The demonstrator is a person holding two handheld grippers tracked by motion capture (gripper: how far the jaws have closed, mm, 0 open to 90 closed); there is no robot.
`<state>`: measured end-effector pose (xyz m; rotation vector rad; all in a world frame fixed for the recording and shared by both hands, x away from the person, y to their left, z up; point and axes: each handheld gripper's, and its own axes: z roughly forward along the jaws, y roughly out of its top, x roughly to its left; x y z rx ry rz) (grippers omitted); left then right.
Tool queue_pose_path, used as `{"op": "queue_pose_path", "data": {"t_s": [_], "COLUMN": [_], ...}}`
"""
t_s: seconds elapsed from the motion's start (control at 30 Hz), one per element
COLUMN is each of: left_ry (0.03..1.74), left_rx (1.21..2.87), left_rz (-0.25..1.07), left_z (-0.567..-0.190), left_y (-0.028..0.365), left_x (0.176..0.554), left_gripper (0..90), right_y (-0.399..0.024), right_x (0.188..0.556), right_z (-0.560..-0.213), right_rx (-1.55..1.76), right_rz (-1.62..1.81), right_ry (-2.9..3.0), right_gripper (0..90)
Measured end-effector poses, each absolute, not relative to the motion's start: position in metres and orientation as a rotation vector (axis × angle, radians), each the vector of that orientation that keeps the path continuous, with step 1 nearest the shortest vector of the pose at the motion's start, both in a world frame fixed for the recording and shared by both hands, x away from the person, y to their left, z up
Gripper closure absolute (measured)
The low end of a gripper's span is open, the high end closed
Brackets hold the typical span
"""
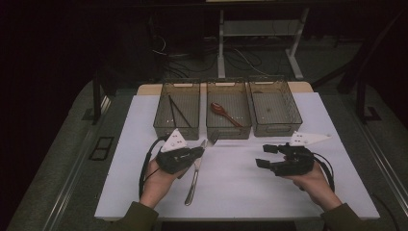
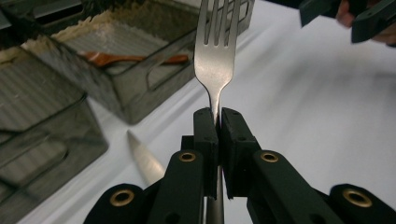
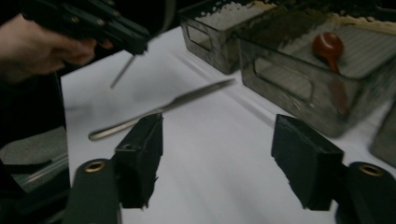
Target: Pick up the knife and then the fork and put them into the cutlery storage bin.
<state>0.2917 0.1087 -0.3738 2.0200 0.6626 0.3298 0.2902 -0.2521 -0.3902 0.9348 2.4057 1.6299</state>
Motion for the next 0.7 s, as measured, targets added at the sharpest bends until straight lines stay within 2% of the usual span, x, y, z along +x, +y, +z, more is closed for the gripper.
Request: {"op": "queue_pose_path", "data": {"t_s": [0.33, 0.5, 0.7], "left_ry": [0.629, 0.619, 0.625], "left_rx": [2.016, 2.011, 1.999], "left_rz": [0.315, 0.327, 0.344], "left_z": [-0.374, -0.374, -0.375], "left_y": [0.061, 0.051, 0.051], "left_x": [0.300, 0.300, 0.299], "left_gripper": [84.9, 84.9, 84.9], "right_y": [-0.211, -0.203, -0.198], "right_x": [0.315, 0.326, 0.336], "right_z": [-0.375, -0.374, -0.376], "right_rx": [0.913, 0.988, 1.040], "right_rz": [1.747, 1.795, 1.812], "right_ry": [2.382, 2.344, 2.347], "right_gripper": [48.5, 54.5, 68.2]}}
